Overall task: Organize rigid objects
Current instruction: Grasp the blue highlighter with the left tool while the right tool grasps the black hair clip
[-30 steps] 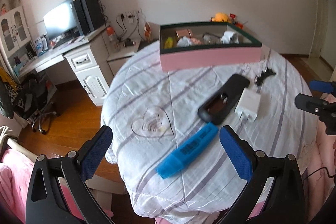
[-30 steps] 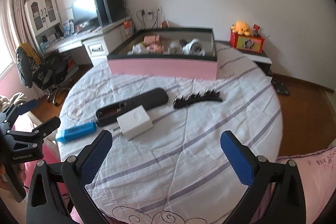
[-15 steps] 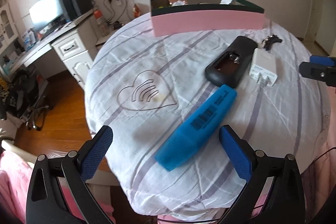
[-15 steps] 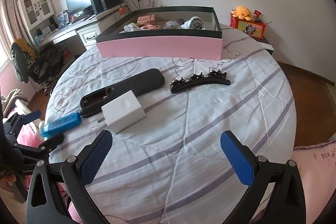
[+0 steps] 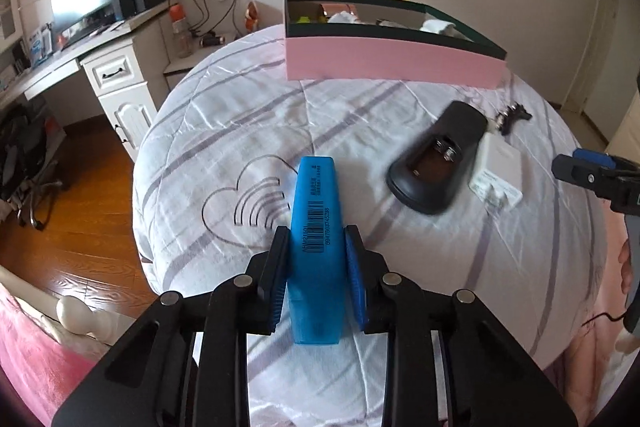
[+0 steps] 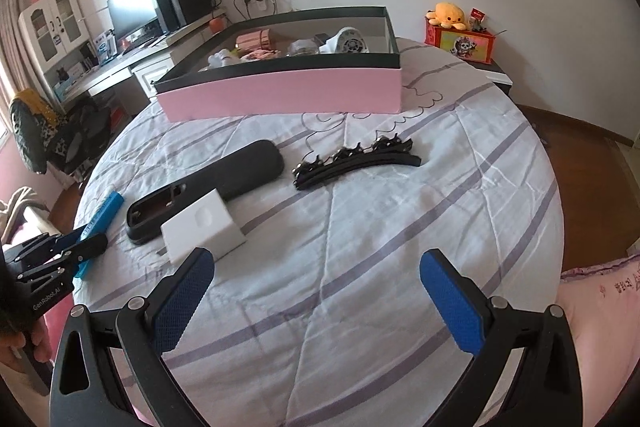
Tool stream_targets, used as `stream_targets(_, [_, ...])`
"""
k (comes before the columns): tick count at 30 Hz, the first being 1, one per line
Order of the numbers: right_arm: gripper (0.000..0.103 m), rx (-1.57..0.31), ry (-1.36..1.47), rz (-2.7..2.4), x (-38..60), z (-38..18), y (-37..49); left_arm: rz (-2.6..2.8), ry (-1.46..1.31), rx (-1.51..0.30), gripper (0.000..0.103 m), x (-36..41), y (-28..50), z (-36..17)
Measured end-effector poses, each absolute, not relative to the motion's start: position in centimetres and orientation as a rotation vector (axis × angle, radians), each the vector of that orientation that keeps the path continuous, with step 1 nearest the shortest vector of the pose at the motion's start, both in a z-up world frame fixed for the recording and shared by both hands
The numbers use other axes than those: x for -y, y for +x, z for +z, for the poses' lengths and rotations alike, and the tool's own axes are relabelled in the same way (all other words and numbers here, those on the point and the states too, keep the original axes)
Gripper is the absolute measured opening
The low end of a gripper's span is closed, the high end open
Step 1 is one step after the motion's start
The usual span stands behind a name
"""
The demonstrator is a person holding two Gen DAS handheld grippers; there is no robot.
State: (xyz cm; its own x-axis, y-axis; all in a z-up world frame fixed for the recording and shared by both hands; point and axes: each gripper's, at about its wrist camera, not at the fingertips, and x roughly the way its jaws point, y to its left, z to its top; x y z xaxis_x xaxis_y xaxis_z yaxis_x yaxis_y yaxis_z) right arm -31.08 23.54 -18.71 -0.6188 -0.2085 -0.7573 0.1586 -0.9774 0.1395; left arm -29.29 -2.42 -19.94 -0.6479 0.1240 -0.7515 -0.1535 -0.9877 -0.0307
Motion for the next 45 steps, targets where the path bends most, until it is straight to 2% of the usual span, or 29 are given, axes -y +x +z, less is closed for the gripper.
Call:
stream_targets(14, [0.103, 0.177, 1.362, -2.688, -23.9, -20.4, -37.2, 2.731, -1.259, 0.025, 0.027, 2.8, -33.8, -20.2])
stream_targets(18, [0.103, 0.136, 1.381, -2.693, -23.7, -20.5, -39.0, 2.729, -1.251, 0.025, 0.027, 2.8, -34.3, -20.3])
stream_targets(22, [0.102, 0.008, 1.396, -2.706, -23.4, -20.6, -40.1, 2.72, -1.24, 0.013, 0.028, 2.6, -34.5, -20.3])
stream_targets(25, [0.095, -0.082, 1.395, -2.704, -23.2, -21.1, -40.3, 2.708, -1.236, 0.034, 0.029, 2.9, -34.5, -20.3])
stream_targets(28, [0.095, -0.072, 1.357, -2.684, -23.4, -20.8, -39.7, 2.696, -1.232, 0.037, 0.037, 3.0, -34.3, -20.2])
stream_targets(30, [0.095, -0.076, 1.341, -2.663, -23.6, -20.7, -39.2, 2.685, -1.233, 0.02, 0.055, 2.9, -34.0, -20.1])
stream_targets(32, [0.095, -0.064, 1.328, -2.636, -24.0, -20.5, -38.7, 2.689, -1.233, 0.001, 0.06, 2.8, -33.7, -20.1])
stream_targets(43, [0.095, 0.043, 1.285, -2.57, -25.7, -19.6, -35.9, 2.721, -1.242, -0.041, 0.06, 3.2, -32.6, -20.2])
stream_targets(44, [0.095, 0.054, 1.289, -2.565, -25.7, -19.7, -35.8, 2.728, -1.242, -0.054, 0.058, 3.2, -32.5, -20.3])
stream_targets(45, [0.095, 0.057, 1.289, -2.566, -25.7, -19.8, -35.7, 2.738, -1.242, -0.07, 0.053, 3.1, -32.5, -20.3])
